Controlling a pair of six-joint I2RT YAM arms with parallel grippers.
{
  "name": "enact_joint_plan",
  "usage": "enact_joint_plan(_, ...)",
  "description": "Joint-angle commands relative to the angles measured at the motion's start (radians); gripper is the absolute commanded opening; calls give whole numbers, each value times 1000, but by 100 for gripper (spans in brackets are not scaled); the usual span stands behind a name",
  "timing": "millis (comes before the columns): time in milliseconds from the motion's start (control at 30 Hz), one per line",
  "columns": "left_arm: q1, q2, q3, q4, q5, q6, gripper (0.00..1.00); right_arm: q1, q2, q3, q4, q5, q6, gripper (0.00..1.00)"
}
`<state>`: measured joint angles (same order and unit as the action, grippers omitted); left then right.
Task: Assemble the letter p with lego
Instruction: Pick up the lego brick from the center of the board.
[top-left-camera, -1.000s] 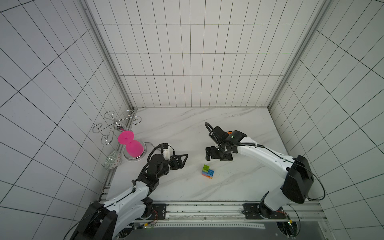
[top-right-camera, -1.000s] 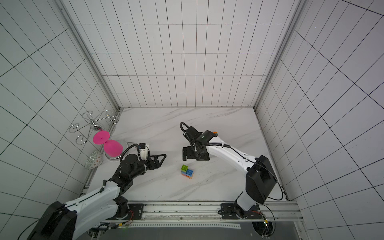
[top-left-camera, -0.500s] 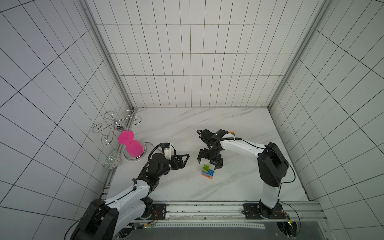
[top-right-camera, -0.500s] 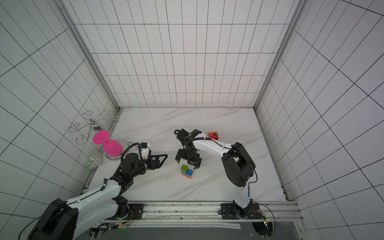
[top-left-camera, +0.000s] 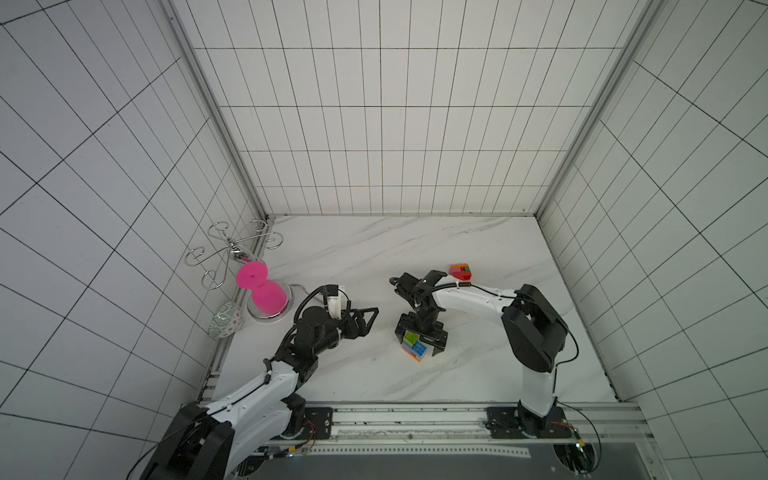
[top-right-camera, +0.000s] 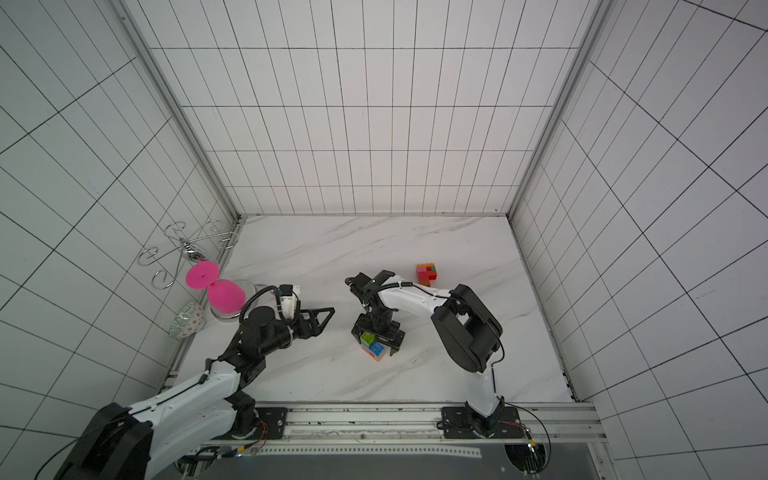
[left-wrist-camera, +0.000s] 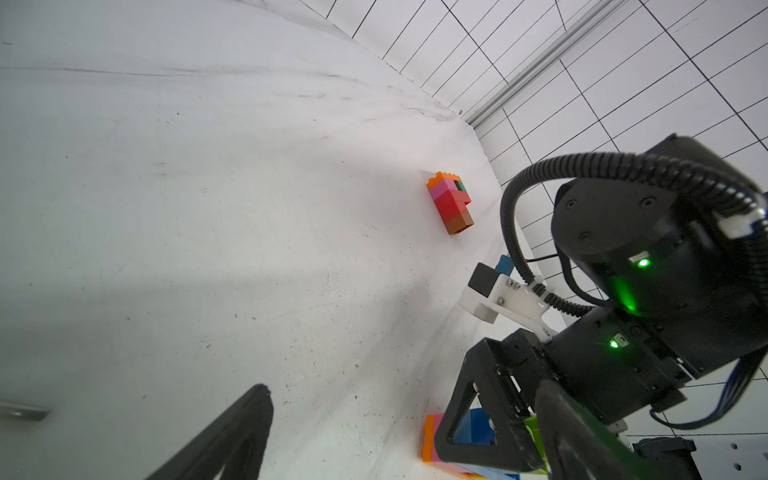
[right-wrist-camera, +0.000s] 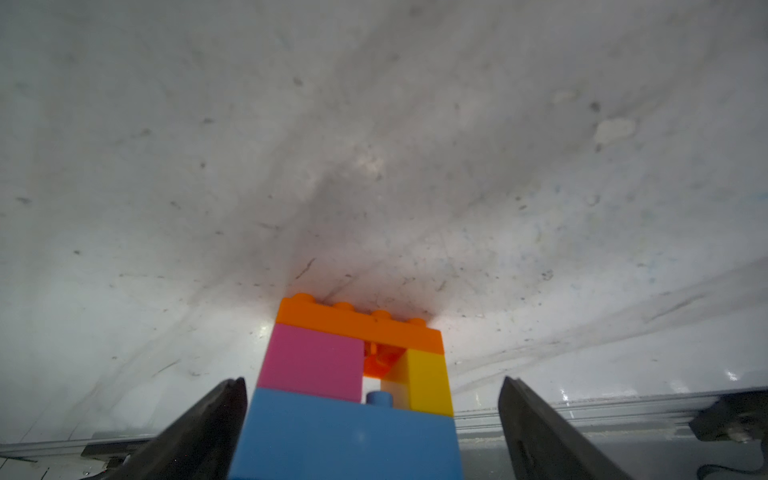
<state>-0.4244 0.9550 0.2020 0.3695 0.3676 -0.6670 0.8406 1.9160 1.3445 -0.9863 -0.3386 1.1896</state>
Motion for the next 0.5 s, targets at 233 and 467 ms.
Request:
enact_joint_plan(233, 1, -15, 13, 18, 2, -11, 97, 15, -99, -117, -27, 42, 170, 98)
enact_joint_plan(467, 1, -30, 10, 13, 1, -9, 97, 12, -82, -138, 3, 55, 172, 74)
